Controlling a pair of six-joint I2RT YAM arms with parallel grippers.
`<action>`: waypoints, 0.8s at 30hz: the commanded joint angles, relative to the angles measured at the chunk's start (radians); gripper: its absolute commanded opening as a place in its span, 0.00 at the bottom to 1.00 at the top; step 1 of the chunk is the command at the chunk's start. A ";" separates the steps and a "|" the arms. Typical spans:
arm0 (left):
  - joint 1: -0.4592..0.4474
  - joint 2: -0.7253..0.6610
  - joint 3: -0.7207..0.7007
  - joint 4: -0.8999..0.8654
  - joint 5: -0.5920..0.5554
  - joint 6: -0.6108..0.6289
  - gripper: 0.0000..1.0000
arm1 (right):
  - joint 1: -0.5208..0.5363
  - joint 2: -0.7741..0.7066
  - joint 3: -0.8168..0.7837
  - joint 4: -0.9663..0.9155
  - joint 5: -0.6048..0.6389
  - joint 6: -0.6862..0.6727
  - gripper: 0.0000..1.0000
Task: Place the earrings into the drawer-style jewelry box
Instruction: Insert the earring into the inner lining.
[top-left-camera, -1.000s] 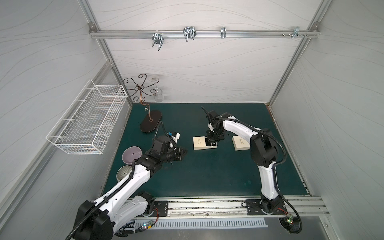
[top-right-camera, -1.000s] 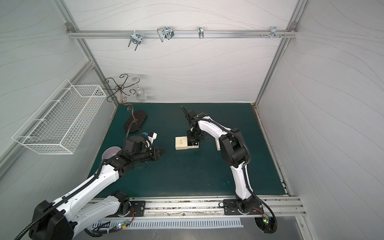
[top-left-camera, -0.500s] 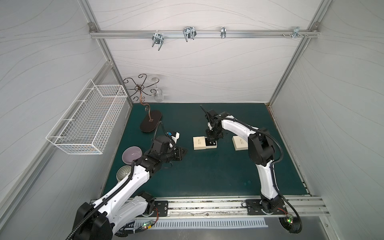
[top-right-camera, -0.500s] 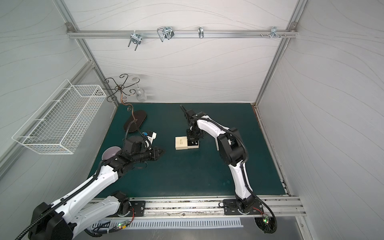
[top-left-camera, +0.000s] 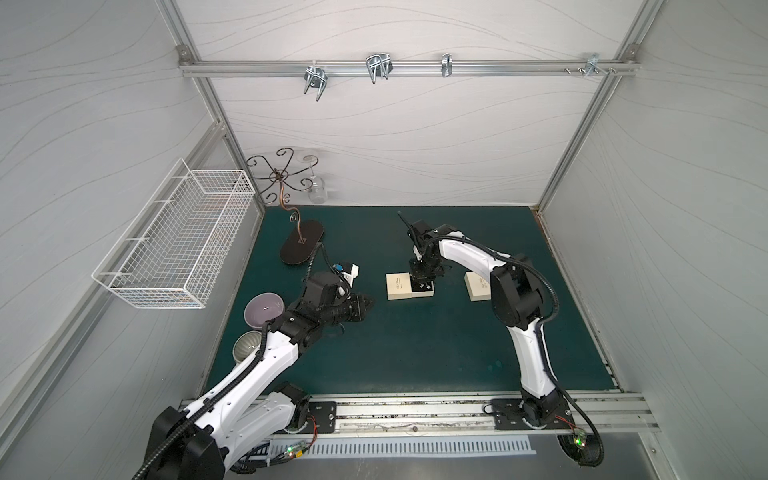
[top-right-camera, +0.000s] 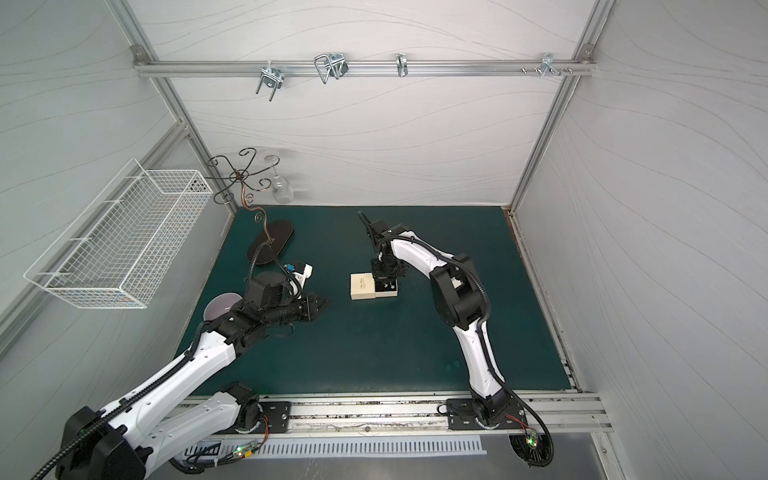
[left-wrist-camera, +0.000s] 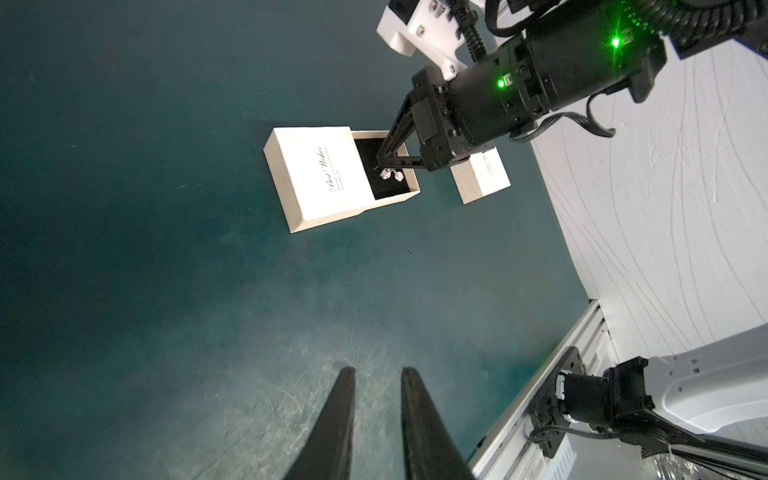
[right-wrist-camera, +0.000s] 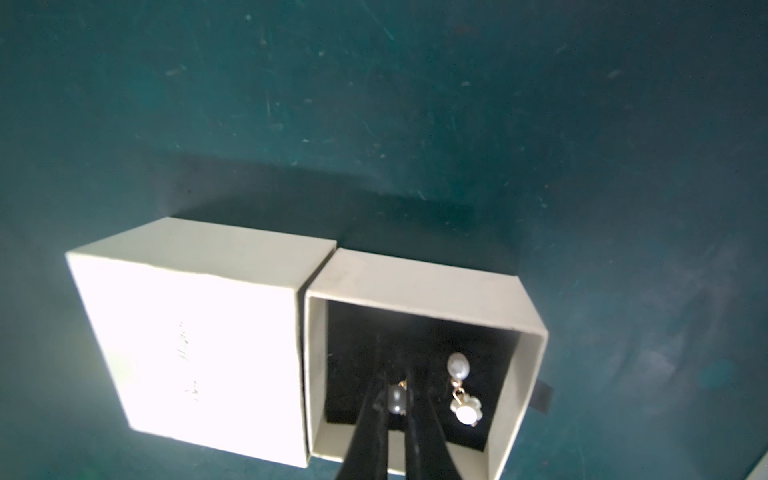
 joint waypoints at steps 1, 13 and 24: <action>0.000 -0.018 0.001 0.034 -0.008 0.008 0.24 | 0.008 0.022 0.025 -0.020 0.017 -0.009 0.08; 0.000 -0.025 -0.001 0.035 -0.006 0.008 0.24 | 0.010 0.044 0.047 -0.015 0.032 -0.007 0.09; 0.001 -0.030 -0.004 0.039 -0.006 0.005 0.24 | 0.012 0.062 0.052 -0.011 0.034 -0.007 0.08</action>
